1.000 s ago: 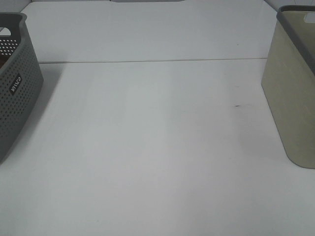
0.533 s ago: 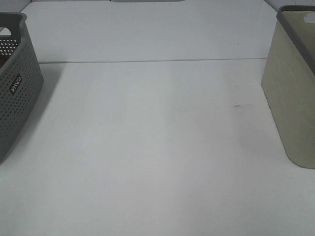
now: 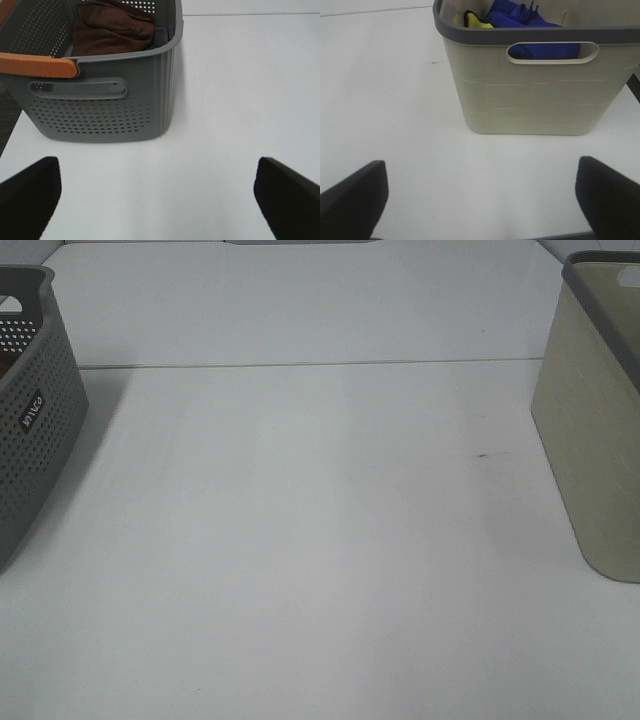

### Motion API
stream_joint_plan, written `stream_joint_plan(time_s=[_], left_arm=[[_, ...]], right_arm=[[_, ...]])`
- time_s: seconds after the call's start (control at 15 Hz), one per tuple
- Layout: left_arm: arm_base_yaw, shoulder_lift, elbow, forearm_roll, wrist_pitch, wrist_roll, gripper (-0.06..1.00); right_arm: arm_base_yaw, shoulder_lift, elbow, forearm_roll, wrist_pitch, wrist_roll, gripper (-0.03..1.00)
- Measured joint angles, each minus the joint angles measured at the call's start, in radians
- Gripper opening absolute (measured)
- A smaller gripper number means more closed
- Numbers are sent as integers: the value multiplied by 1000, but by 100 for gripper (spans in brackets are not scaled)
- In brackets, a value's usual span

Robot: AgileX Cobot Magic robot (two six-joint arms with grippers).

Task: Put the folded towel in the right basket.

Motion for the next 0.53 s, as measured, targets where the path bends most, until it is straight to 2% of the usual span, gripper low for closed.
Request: stream_joint_plan(time_s=[0.53], left_arm=[[0,0,0,0,0,0,97]], right_arm=[[0,0,0,0,0,0,97]])
